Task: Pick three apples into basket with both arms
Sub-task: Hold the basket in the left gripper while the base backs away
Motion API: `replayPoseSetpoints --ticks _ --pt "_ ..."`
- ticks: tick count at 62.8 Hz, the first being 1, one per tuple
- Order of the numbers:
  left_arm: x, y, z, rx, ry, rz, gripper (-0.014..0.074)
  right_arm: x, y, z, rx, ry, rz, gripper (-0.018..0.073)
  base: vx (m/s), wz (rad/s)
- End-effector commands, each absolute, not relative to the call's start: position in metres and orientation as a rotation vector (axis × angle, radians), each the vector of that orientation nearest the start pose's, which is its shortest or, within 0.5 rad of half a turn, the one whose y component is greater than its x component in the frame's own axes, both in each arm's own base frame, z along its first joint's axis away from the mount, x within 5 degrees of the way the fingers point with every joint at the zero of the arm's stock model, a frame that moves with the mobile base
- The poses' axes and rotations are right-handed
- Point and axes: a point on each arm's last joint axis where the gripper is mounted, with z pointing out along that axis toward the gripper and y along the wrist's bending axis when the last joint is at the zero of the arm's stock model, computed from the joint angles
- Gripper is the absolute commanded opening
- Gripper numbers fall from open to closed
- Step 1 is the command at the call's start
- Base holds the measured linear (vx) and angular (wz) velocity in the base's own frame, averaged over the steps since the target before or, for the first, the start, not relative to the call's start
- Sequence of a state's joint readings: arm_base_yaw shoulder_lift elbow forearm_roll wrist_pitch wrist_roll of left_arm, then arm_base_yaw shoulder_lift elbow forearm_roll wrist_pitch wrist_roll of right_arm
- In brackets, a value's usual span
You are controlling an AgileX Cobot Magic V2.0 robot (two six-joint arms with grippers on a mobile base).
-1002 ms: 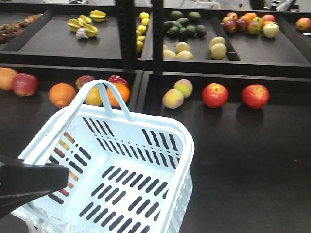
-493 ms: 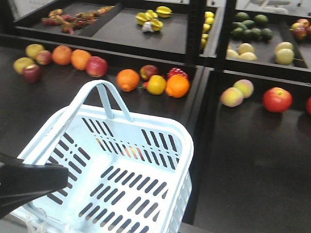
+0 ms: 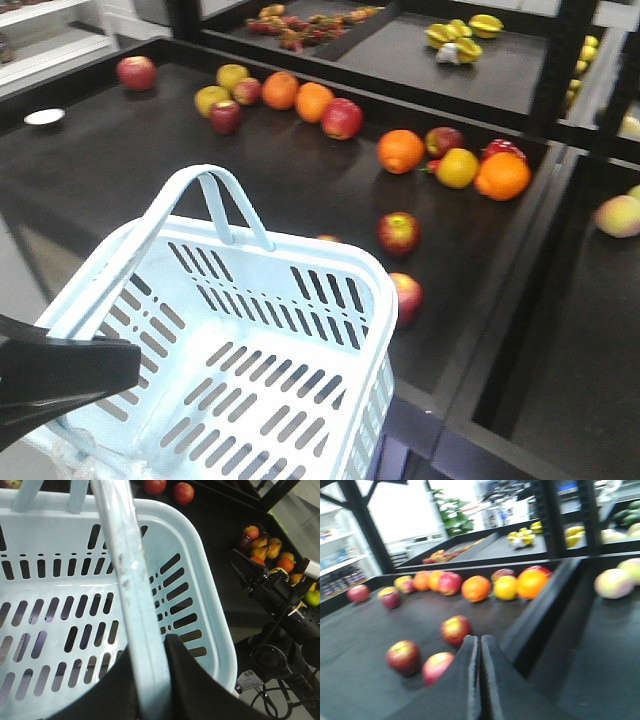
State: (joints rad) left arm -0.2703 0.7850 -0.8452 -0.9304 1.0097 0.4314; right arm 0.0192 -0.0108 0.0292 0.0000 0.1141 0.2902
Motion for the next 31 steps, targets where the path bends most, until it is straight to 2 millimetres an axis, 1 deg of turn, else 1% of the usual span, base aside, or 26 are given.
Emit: replayPoseSetpoints --ticks 1,16,31 --pt "0.1048 -0.0948 0.3866 0.474 2.029 -1.130 -0.0008 0.0565 0.0006 0.1962 0.207 1.539 0.229 -0.0004 -0.13 0.51" --pt "0.1048 -0.0948 0.3866 0.474 2.029 -1.130 -0.0008 0.0565 0.0006 0.1962 0.207 1.539 0.229 -0.0004 -0.13 0.54" --pt "0.1048 -0.0948 0.3866 0.474 2.029 -1.130 -0.0008 0.0565 0.0006 0.1962 0.207 1.539 0.229 -0.0004 -0.13 0.63"
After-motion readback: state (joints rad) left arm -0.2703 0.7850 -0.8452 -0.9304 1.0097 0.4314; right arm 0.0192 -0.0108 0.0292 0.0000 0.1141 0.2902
